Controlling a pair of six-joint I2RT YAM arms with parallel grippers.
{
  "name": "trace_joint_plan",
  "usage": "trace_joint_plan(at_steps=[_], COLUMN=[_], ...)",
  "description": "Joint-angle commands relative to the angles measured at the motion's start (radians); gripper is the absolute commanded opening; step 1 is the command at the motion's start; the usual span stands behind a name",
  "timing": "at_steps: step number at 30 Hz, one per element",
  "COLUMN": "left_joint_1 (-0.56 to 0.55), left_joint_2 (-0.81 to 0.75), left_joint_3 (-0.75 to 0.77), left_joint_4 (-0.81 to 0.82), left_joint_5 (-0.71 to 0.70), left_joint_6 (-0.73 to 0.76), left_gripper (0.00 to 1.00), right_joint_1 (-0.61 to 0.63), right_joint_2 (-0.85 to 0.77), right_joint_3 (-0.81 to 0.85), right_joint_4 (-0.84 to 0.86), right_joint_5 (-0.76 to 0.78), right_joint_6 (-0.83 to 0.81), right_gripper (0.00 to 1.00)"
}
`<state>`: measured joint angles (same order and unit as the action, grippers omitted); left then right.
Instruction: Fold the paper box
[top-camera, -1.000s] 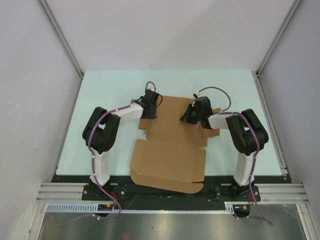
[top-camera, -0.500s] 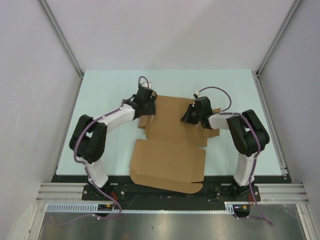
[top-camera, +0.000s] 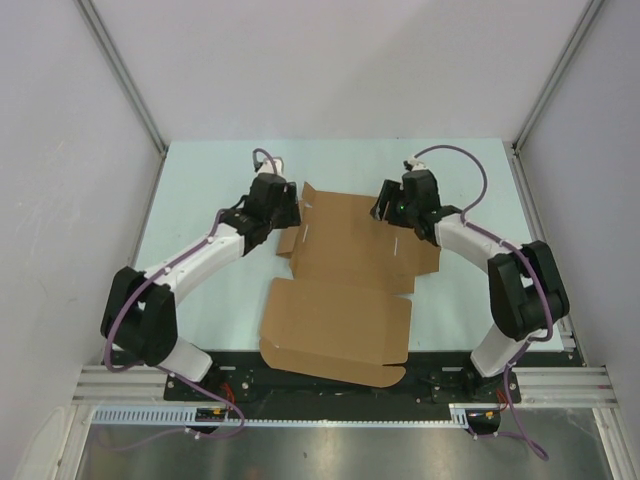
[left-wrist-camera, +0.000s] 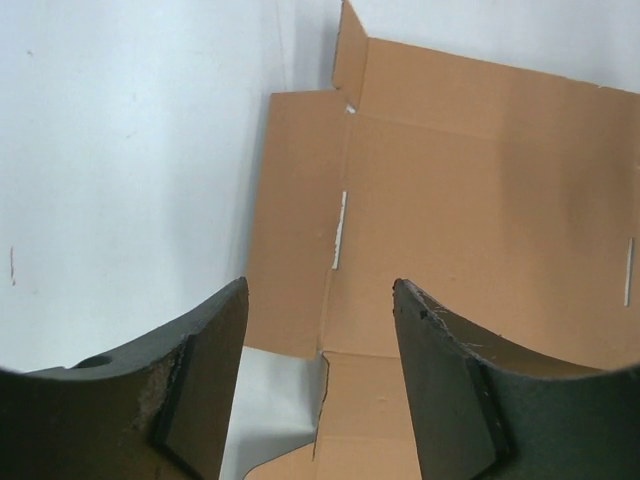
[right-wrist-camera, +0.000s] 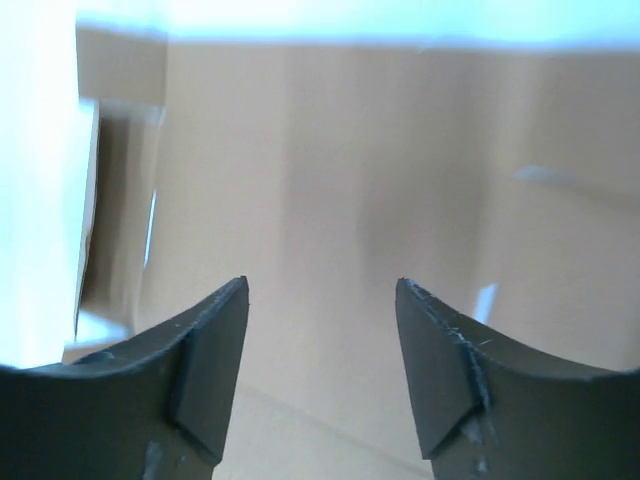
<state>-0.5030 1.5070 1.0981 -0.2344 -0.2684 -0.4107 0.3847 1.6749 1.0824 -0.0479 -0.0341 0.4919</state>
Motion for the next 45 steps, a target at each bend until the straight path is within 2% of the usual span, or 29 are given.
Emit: trace_joint_plan(at_steps=[1,3,5,6,11,18,25,28,31,32,35,38,43,45], left_joint_1=[0.011,0.018,0.026,0.034,0.027,-0.133,-0.175,-0.181,-0.184,-0.184,-0.184,-0.181,-0.164,-0.151], left_joint_2=[-0.056,-0.073,-0.099,-0.135,-0.252,-0.283,-0.222,-0.188,-0.145,-0.133,-0.087,-0.038,0.067,0.099], left_joint_3=[-0.04,-0.055,-0.093,-0.107,-0.237,-0.354,-0.431,-0.443,-0.445,-0.443,-0.435,-0.412,-0.275,-0.226], left_joint_4=[0.018,0.012,0.01,0.01,0.079,0.136,0.202,0.214,0.218,0.218,0.213,0.218,0.184,0.175], left_joint_5=[-0.038,-0.038,-0.035,-0.019,0.109,0.17,0.19,0.198,0.201,0.198,0.19,0.186,0.181,0.182], left_joint_6=[-0.065,-0.098,-0.123,-0.147,-0.221,-0.293,-0.338,-0.35,-0.356,-0.356,-0.358,-0.353,-0.315,-0.298], left_gripper=[0.69,0.74,0.79,0.8,0.77,0.72,0.7,0.69,0.69,0.68,0.68,0.68,0.68,0.68], right_joint_1=[-0.056,-0.069,-0.095,-0.134,-0.262,-0.268,-0.267,-0.271,-0.271,-0.271,-0.268,-0.271,-0.276,-0.276], right_joint_2=[-0.023,0.008,0.04,0.075,0.163,0.301,0.356,0.382,0.401,0.402,0.376,0.316,0.217,0.185], right_joint_3=[0.034,0.082,0.175,0.2,0.255,0.344,0.343,0.347,0.346,0.346,0.309,0.246,0.133,0.102], right_joint_4=[0.009,0.004,-0.048,-0.097,-0.112,-0.162,-0.099,-0.083,-0.092,-0.101,-0.083,-0.054,-0.03,-0.027], right_joint_5=[0.14,0.169,0.18,0.184,0.07,-0.006,-0.165,-0.231,-0.268,-0.27,-0.242,-0.19,-0.112,-0.076], right_joint_6=[-0.022,-0.055,-0.078,-0.082,-0.07,-0.148,-0.171,-0.179,-0.181,-0.181,-0.177,-0.155,-0.115,-0.107], right_gripper=[0.71,0.8,0.84,0.9,1.0,0.99,0.93,0.85,0.66,0.54,0.37,0.28,0.18,0.1])
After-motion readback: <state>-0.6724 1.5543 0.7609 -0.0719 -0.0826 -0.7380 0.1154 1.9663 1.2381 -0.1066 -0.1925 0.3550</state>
